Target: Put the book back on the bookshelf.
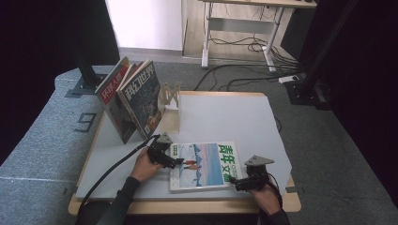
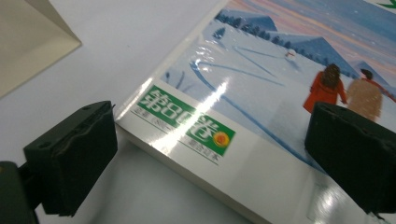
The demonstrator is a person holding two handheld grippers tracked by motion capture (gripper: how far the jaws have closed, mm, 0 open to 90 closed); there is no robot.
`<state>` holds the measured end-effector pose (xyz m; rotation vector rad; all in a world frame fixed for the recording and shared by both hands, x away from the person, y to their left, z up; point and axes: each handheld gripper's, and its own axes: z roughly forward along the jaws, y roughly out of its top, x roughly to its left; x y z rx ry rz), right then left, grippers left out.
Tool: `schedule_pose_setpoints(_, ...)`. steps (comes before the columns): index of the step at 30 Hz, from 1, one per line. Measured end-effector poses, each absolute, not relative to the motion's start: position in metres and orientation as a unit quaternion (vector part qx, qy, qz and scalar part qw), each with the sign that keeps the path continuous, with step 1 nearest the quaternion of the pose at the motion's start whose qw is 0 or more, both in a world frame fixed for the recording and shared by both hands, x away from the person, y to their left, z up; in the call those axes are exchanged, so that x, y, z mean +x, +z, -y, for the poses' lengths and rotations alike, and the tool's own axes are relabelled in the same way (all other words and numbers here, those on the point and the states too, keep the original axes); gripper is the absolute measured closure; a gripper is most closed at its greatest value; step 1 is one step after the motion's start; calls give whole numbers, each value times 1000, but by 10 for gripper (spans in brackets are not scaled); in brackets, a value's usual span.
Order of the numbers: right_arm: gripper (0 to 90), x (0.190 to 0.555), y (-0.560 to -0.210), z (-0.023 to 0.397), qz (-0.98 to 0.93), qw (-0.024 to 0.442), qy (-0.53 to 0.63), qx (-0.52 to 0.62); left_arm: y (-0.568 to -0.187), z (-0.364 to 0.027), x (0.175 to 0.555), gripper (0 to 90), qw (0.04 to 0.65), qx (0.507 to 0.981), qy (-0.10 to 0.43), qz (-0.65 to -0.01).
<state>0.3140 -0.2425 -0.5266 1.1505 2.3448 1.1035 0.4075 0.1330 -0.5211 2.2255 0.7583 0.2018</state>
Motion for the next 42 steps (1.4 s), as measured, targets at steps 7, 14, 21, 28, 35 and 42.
schedule_pose_setpoints(7, 0, 302, -528, 246, -817, 148, 389, 398, -524, -128, 418, 20, 388, 869, 66, -299)
schedule_pose_setpoints(14, 0, 295, -532, 244, -833, 141, 369, 388, -525, -127, 423, 40, 391, 867, 48, -306)
schedule_pose_setpoints(21, 0, 298, -532, 246, -835, 144, 367, 383, -522, -128, 420, 42, 376, 872, 44, -311)
schedule_pose_setpoints(28, 0, 308, -534, 255, -824, 154, 370, 402, -519, -133, 406, 34, 356, 879, 40, -314)
schedule_pose_setpoints(35, 0, 321, -534, 260, -812, 159, 369, 423, -517, -139, 394, 34, 348, 885, 33, -309)
schedule_pose_setpoints(42, 0, 338, -533, 262, -805, 170, 362, 439, -516, -144, 380, 34, 344, 889, 23, -300)
